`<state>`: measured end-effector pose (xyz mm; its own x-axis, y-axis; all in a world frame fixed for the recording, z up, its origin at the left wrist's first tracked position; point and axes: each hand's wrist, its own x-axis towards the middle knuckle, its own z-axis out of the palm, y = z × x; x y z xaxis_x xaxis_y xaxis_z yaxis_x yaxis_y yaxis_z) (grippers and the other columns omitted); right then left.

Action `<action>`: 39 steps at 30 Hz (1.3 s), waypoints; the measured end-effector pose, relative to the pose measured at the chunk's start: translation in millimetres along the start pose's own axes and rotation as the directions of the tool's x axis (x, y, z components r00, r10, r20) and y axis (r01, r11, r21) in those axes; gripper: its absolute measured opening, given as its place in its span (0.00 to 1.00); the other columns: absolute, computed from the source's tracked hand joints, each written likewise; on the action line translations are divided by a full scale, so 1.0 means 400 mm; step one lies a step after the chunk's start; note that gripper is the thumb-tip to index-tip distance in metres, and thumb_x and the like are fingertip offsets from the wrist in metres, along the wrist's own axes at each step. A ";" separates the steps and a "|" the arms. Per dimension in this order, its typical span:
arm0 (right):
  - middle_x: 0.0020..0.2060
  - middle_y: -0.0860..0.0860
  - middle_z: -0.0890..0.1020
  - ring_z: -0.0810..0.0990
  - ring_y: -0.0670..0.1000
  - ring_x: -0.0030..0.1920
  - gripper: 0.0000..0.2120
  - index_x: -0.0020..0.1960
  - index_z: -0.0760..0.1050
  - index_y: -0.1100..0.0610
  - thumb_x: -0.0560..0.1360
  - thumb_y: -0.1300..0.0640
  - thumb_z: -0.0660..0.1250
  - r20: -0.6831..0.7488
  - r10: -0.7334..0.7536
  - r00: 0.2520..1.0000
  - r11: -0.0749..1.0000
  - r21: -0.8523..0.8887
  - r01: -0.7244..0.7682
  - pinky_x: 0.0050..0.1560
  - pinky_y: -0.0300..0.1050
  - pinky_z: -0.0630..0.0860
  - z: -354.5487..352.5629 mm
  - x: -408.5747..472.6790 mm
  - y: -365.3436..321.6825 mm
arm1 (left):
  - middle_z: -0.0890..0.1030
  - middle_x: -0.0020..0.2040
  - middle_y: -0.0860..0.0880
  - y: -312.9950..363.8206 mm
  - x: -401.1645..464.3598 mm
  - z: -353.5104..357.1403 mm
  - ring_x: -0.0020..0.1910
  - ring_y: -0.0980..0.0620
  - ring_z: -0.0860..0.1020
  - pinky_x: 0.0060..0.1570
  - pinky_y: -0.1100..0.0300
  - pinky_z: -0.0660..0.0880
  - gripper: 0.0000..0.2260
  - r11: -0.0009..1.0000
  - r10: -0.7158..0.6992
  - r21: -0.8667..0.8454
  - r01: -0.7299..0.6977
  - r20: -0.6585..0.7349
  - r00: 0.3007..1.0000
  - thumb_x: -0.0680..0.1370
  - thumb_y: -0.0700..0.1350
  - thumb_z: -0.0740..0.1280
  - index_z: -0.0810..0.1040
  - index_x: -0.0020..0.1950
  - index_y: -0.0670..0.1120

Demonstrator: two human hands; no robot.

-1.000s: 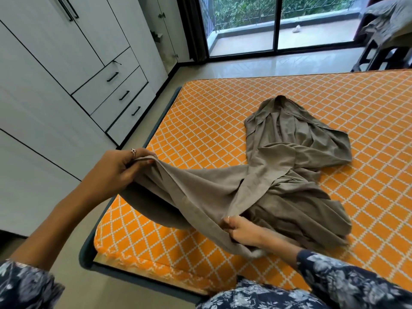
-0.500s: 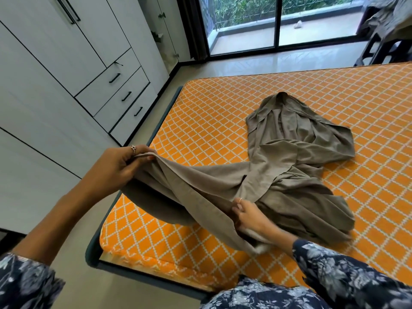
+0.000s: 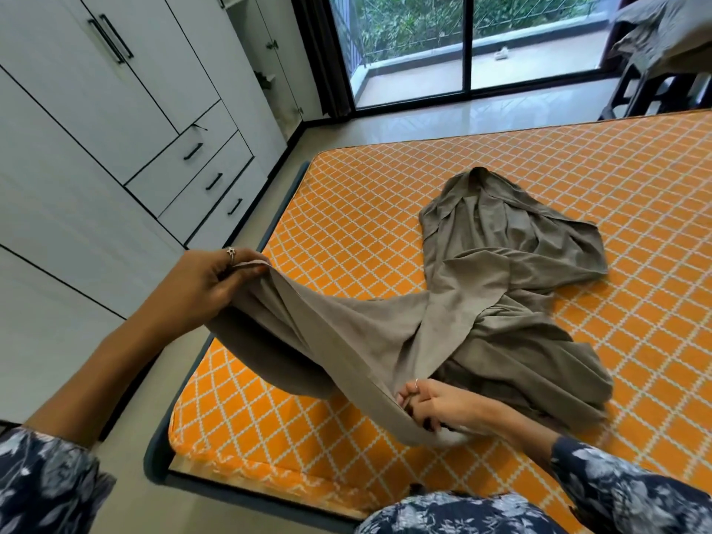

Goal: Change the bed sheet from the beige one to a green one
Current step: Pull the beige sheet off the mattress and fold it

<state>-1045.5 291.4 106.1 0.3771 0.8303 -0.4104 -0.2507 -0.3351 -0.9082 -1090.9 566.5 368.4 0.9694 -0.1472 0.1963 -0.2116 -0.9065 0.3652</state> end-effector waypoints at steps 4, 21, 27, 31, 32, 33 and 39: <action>0.33 0.48 0.71 0.72 0.43 0.34 0.15 0.54 0.68 0.56 0.70 0.59 0.69 0.014 -0.020 1.000 0.993 0.112 0.018 0.32 0.35 0.68 -0.017 -0.010 0.025 | 0.75 0.41 0.77 0.002 0.013 0.002 0.43 0.75 0.75 0.41 0.79 0.69 0.19 1.000 0.014 0.001 -0.014 0.017 1.000 0.75 0.51 0.61 0.70 0.47 0.80; 0.27 0.46 0.71 0.68 0.40 0.28 0.13 0.39 0.70 0.50 0.70 0.64 0.72 -0.633 -0.119 0.765 0.992 -0.103 0.069 0.35 0.40 0.66 0.009 0.005 0.060 | 0.76 0.42 0.76 -0.063 0.000 0.026 0.43 0.72 0.76 0.39 0.77 0.70 0.10 1.000 -0.012 -0.007 0.012 -0.017 1.000 0.76 0.49 0.62 0.74 0.46 0.67; 0.25 0.49 0.71 0.68 0.43 0.27 0.13 0.41 0.68 0.52 0.72 0.65 0.71 -0.685 -0.156 0.711 0.963 -0.266 -0.045 0.33 0.34 0.65 -0.015 -0.077 0.027 | 0.77 0.42 0.74 -0.079 0.020 0.047 0.42 0.74 0.76 0.39 0.78 0.68 0.19 0.999 -0.011 -0.050 0.012 0.022 1.000 0.76 0.46 0.64 0.74 0.45 0.76; 0.30 0.49 0.74 0.73 0.41 0.31 0.10 0.46 0.70 0.55 0.72 0.66 0.70 -0.745 -0.052 0.665 0.958 -0.225 -0.176 0.37 0.32 0.67 0.030 -0.027 0.057 | 0.75 0.43 0.78 -0.088 0.056 0.057 0.44 0.78 0.74 0.41 0.79 0.68 0.18 0.996 0.045 -0.083 -0.040 0.052 0.998 0.78 0.50 0.65 0.72 0.46 0.79; 0.33 0.50 0.77 0.75 0.40 0.35 0.07 0.49 0.73 0.58 0.73 0.65 0.69 -0.757 -0.037 0.652 0.948 -0.232 -0.215 0.37 0.31 0.67 0.036 -0.014 0.059 | 0.75 0.43 0.79 -0.096 0.064 0.058 0.44 0.79 0.73 0.41 0.78 0.68 0.17 0.995 0.059 -0.079 -0.054 0.058 0.997 0.78 0.52 0.65 0.71 0.47 0.79; 0.37 0.52 0.80 0.78 0.42 0.40 0.06 0.51 0.76 0.60 0.74 0.64 0.68 -0.765 -0.042 0.643 0.927 -0.271 -0.261 0.40 0.33 0.68 0.032 -0.001 0.056 | 0.74 0.44 0.79 -0.107 0.072 0.057 0.45 0.79 0.73 0.42 0.78 0.68 0.16 0.995 0.072 -0.079 -0.067 0.061 0.996 0.78 0.53 0.64 0.71 0.47 0.78; 0.49 0.57 0.82 0.79 0.60 0.52 0.12 0.49 0.79 0.57 0.75 0.54 0.59 -0.849 -0.123 0.513 0.806 -0.387 -0.448 0.47 0.51 0.74 -0.142 -0.005 -0.077 | 0.75 0.42 0.78 -0.148 0.129 0.020 0.43 0.79 0.73 0.40 0.79 0.67 0.17 0.980 0.154 -0.126 -0.153 -0.008 0.988 0.78 0.48 0.65 0.75 0.45 0.74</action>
<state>-988.0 274.9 130.3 0.9817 0.0891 -0.1684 -0.0256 -0.8143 -0.5799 -1027.4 609.3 349.7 0.9244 -0.2814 0.2575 -0.3717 -0.8161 0.4425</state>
